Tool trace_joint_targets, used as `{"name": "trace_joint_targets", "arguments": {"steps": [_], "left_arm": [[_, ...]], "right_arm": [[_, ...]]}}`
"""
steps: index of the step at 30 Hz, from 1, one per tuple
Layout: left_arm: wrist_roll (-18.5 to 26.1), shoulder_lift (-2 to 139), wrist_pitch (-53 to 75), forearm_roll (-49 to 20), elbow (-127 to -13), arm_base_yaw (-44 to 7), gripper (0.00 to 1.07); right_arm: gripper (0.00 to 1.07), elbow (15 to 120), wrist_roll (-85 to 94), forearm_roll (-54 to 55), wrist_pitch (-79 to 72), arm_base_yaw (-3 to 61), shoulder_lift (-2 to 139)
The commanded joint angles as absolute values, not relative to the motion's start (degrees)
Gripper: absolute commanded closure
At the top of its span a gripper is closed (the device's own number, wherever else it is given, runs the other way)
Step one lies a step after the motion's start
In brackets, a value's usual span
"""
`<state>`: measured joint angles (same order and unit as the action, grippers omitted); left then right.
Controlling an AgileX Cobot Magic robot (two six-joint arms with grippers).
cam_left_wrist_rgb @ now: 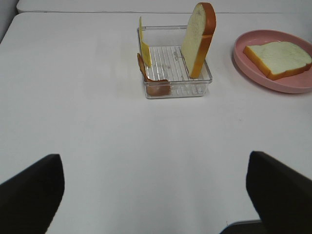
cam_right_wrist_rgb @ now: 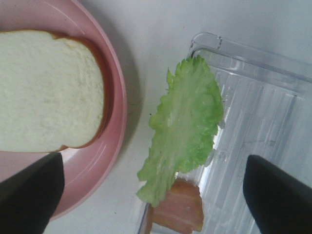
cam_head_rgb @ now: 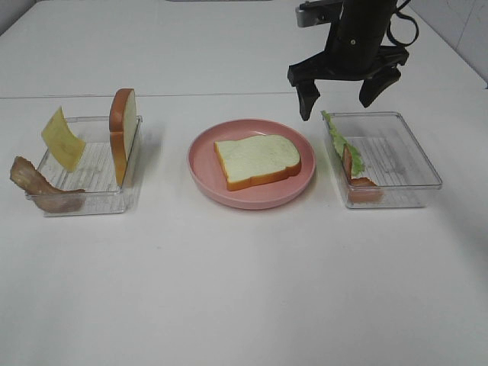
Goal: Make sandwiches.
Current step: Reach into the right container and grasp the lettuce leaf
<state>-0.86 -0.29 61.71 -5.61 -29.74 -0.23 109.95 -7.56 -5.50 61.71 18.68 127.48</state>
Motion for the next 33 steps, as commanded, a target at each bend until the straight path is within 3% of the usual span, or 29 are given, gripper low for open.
{"name": "trace_joint_targets", "arguments": {"steps": [1,8,11,12,13,16,18,20,21,22,23,33], "left_arm": [[-0.92,-1.03,61.48,-5.96,-29.62,-0.11,0.14],[-0.92,-1.03,61.48,-5.96,-29.62,-0.11,0.14],[-0.92,-1.03,61.48,-5.96,-29.62,-0.11,0.14],[-0.92,-1.03,61.48,-5.96,-29.62,-0.11,0.14],[-0.92,-1.03,61.48,-5.96,-29.62,-0.11,0.14],[-0.92,-1.03,61.48,-5.96,-29.62,-0.11,0.14],[-0.92,-1.03,61.48,-5.96,-29.62,-0.11,0.14],[-0.92,-1.03,61.48,-5.96,-29.62,-0.11,0.14],[-0.92,-1.03,61.48,-5.96,-29.62,-0.11,0.14],[-0.92,-1.03,61.48,-5.96,-29.62,-0.11,0.14],[-0.92,-1.03,61.48,-5.96,-29.62,-0.11,0.14],[-0.92,-1.03,61.48,-5.96,-29.62,-0.11,0.14]], "right_arm": [[0.14,110.18,-6.59,-5.61,60.96,18.56,128.63],[0.21,110.18,-6.19,-5.61,60.62,18.56,130.75],[0.30,110.29,-6.13,-5.61,60.22,18.56,130.75],[0.36,110.29,-6.13,-5.67,60.28,18.56,130.75],[0.49,110.29,-6.47,-5.79,60.39,18.56,130.75],[0.55,110.29,-6.70,-5.79,60.39,18.56,130.75],[0.84,110.29,-7.68,-5.79,60.10,18.56,130.75],[0.89,110.29,-7.68,-5.79,59.99,18.56,130.75],[0.99,110.29,-7.68,-5.96,59.76,18.56,130.75],[0.99,110.29,-7.68,-5.96,59.76,18.56,130.75],[1.07,110.29,-7.68,-7.16,59.76,18.56,130.75],[1.07,110.29,-7.68,-10.94,60.62,18.56,130.75]]}}
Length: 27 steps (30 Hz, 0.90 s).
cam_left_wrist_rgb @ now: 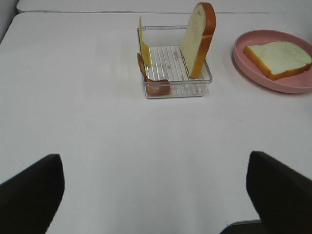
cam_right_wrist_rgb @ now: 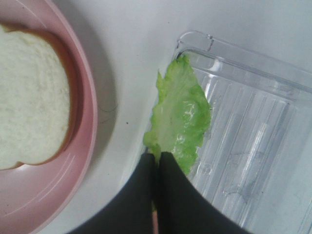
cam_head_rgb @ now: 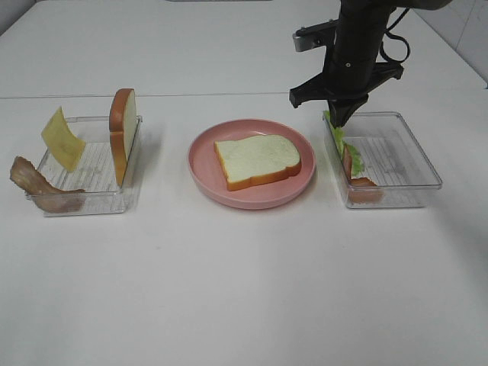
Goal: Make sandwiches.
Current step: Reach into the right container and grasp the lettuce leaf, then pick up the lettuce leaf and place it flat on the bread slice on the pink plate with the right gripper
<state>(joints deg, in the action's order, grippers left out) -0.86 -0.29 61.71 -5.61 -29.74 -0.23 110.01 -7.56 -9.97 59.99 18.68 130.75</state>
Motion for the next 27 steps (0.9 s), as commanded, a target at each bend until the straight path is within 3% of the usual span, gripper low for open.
{"name": "trace_joint_targets", "arguments": {"steps": [1,21,27], "left_arm": [[-0.92,-1.03,61.48,-5.96,-29.62,-0.11,0.14],[-0.92,-1.03,61.48,-5.96,-29.62,-0.11,0.14],[-0.92,-1.03,61.48,-5.96,-29.62,-0.11,0.14]], "right_arm": [[1.07,110.29,-7.56,-11.00,60.73,18.56,130.75],[1.07,116.54,-5.96,-12.78,66.69,18.68,124.96],[1.07,116.88,-5.04,-7.56,67.49,18.79,121.70]]}}
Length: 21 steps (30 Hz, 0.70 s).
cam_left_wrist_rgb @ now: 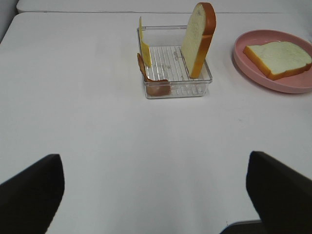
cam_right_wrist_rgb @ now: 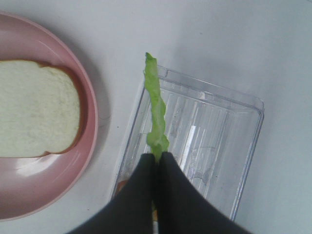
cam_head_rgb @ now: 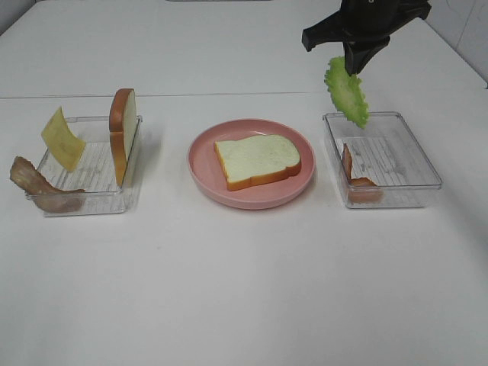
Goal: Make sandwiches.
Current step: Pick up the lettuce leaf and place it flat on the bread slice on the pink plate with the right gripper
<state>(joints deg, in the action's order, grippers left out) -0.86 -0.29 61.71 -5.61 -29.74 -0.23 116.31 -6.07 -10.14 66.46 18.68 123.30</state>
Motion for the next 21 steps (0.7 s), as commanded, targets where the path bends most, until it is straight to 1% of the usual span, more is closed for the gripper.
{"name": "trace_joint_targets", "arguments": {"steps": [1,5,7,9,10,13,14,16,18,21], "left_arm": [[-0.92,-1.03,61.48,-5.96,-29.62,-0.11,0.14],[-0.92,-1.03,61.48,-5.96,-29.62,-0.11,0.14],[-0.92,-1.03,61.48,-5.96,-29.62,-0.11,0.14],[-0.92,-1.03,61.48,-5.96,-29.62,-0.11,0.14],[-0.92,-1.03,61.48,-5.96,-29.62,-0.11,0.14],[-0.92,-1.03,61.48,-5.96,-29.62,-0.11,0.14],[-0.92,-1.03,61.48,-5.96,-29.62,-0.11,0.14],[-0.92,-1.03,61.48,-5.96,-29.62,-0.11,0.14],[-0.92,-1.03,61.48,-5.96,-29.62,-0.11,0.14],[-0.92,-1.03,61.48,-5.96,-29.62,-0.11,0.14]], "right_arm": [[1.07,116.88,-4.81,-6.59,67.67,19.02,121.47],[1.07,116.88,-4.47,-6.19,68.01,20.74,121.24],[1.07,116.88,-4.47,-5.96,67.78,24.58,121.41],[1.07,116.88,-4.47,-5.90,67.55,25.50,121.41],[1.07,116.88,-4.47,-5.61,67.04,27.73,121.52],[1.07,116.88,-4.47,-5.33,66.69,28.65,121.58],[1.07,116.88,-4.53,-4.81,65.95,30.54,121.64],[1.07,116.88,-4.53,-4.30,65.55,31.51,121.70],[1.07,116.88,-4.64,-2.29,64.29,34.26,122.21],[1.07,116.88,-4.64,-1.95,64.06,34.95,122.61]]}}
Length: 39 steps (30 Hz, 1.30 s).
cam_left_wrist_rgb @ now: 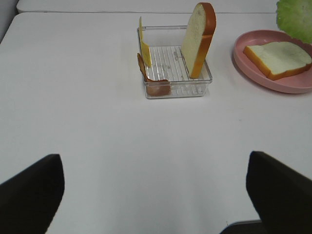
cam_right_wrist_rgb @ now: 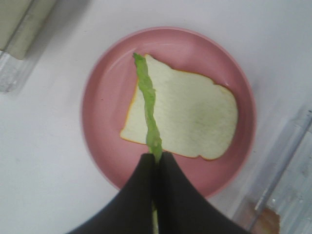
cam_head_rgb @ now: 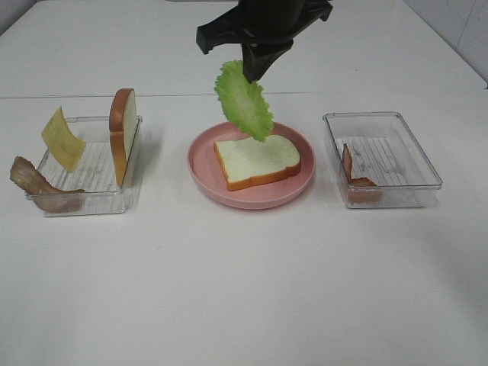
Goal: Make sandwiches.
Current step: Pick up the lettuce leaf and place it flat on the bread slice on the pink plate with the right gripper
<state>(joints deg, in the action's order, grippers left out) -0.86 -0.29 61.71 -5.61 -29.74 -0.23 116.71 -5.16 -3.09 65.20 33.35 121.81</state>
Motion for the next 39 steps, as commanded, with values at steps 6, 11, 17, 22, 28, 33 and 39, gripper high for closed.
{"name": "trace_joint_targets", "arguments": {"steps": [6,11,17,22,28,33,39], "left_arm": [[-0.92,-1.03,61.48,-5.96,-29.62,-0.11,0.14],[-0.92,-1.03,61.48,-5.96,-29.62,-0.11,0.14],[-0.92,-1.03,61.48,-5.96,-29.62,-0.11,0.14],[-0.92,-1.03,61.48,-5.96,-29.62,-0.11,0.14],[-0.92,-1.03,61.48,-5.96,-29.62,-0.11,0.14],[-0.92,-1.03,61.48,-5.96,-29.62,-0.11,0.14],[-0.92,-1.03,61.48,-5.96,-29.62,-0.11,0.14]], "right_arm": [[1.07,116.88,-4.53,-1.55,62.40,38.85,126.05],[1.07,116.88,-4.41,-2.35,61.59,39.25,128.51],[1.07,116.88,-5.56,-10.03,60.22,39.19,130.86],[1.07,116.88,-8.25,-20.23,59.99,39.13,132.30],[1.07,116.88,-9.22,-22.57,60.10,37.82,133.56],[1.07,116.88,-9.17,-22.40,60.28,36.84,134.19],[1.05,116.88,-9.05,-22.75,59.82,36.38,134.76]]}}
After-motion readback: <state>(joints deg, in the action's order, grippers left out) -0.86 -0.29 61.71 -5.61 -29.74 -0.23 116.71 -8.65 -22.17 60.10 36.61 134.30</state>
